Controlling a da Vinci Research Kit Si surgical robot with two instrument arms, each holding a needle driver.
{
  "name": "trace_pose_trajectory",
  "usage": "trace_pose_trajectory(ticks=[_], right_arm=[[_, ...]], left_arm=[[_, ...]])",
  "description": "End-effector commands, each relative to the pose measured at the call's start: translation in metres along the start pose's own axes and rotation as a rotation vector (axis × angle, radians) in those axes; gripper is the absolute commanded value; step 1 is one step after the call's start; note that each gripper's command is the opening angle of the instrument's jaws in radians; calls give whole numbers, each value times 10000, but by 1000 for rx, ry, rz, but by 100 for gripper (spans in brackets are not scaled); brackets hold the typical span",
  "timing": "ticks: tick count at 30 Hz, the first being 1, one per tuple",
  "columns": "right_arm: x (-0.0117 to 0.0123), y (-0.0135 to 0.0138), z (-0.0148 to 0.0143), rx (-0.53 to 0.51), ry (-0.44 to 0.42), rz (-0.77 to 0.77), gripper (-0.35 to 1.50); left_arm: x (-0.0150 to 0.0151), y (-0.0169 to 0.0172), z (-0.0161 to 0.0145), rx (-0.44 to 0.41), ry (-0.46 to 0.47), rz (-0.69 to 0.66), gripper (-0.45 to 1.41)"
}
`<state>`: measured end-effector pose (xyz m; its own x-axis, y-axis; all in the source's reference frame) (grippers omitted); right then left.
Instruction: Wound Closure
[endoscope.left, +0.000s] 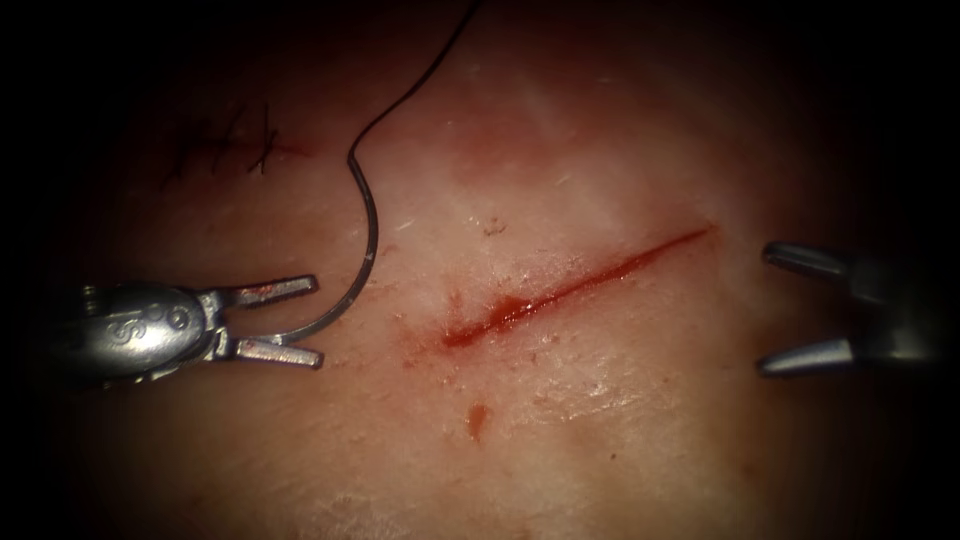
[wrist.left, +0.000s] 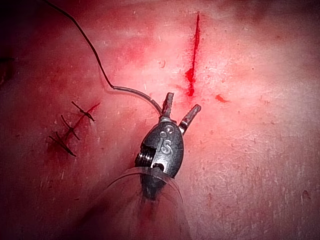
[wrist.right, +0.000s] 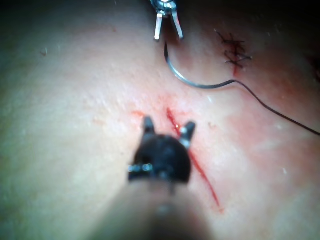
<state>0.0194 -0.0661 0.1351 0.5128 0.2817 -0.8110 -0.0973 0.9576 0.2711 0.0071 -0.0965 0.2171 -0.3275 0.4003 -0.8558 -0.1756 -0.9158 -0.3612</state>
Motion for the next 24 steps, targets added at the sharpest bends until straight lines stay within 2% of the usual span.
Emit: trace_pose_trajectory(ticks=[1, 10, 16, 21, 24], right_arm=[[-1, -6, 8, 4, 1, 2, 101], [3, -6, 8, 3, 1, 5, 110], [4, -6, 8, 3, 1, 7, 111], [5, -8, 9, 3, 1, 7, 111], [6, -8, 11, 1, 1, 7, 111]], left_arm=[[-6, 8, 8, -3, -1, -4, 44], [-5, 9, 9, -6, -13, 3, 45], [-6, 10, 9, 51, -91, -35, 61], [-8, 13, 9, 116, -208, -73, 71], [-13, 17, 9, 164, -332, -72, 71]])
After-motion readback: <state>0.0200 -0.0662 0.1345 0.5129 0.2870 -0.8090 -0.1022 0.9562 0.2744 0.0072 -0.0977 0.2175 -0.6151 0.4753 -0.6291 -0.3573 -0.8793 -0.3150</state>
